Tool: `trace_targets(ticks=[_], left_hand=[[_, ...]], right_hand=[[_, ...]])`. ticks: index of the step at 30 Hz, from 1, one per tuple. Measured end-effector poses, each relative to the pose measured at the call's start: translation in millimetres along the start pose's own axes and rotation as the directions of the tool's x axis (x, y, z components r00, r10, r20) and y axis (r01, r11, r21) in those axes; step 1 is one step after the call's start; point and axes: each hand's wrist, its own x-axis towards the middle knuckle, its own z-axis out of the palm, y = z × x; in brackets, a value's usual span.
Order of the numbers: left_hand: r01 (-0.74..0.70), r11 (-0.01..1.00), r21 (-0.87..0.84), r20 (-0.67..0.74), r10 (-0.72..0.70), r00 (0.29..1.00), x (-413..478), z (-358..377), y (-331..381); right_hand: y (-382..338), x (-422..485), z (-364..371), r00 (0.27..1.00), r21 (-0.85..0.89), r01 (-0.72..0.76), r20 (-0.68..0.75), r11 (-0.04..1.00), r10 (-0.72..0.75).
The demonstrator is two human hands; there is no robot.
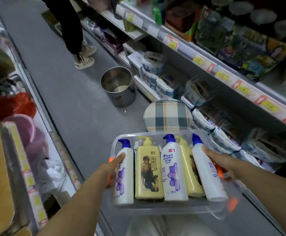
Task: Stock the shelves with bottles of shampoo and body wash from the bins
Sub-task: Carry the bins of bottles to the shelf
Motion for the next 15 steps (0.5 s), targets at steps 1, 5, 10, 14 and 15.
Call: trace_targets(ticks=[1,5,10,14,15], left_hand=[[-0.020,1.000,0.011,0.010,0.020,1.000,2.8,-0.4,18.7],[-0.109,0.987,0.117,0.034,0.106,0.994,21.9,-1.7,94.1],[-0.214,0.939,0.270,0.078,0.200,0.977,55.1,5.7,184.5],[-0.293,0.859,0.420,0.170,0.242,0.955,80.9,24.5,262.5],[-0.311,0.839,0.447,0.192,0.250,0.949,88.0,29.5,279.2]], right_hand=[[-9.6,3.3,-1.0,1.000,0.012,0.004,-0.007,1.000,-0.004],[-31.3,46.0,-15.7,0.998,0.066,-0.063,-0.012,0.996,0.064],[-69.4,53.6,-14.2,0.996,0.272,-0.065,-0.049,0.960,0.081],[-113.9,35.3,-5.5,0.980,0.407,-0.081,-0.135,0.910,0.148],[-120.8,35.9,-4.4,0.979,0.443,-0.081,-0.132,0.893,0.154]])
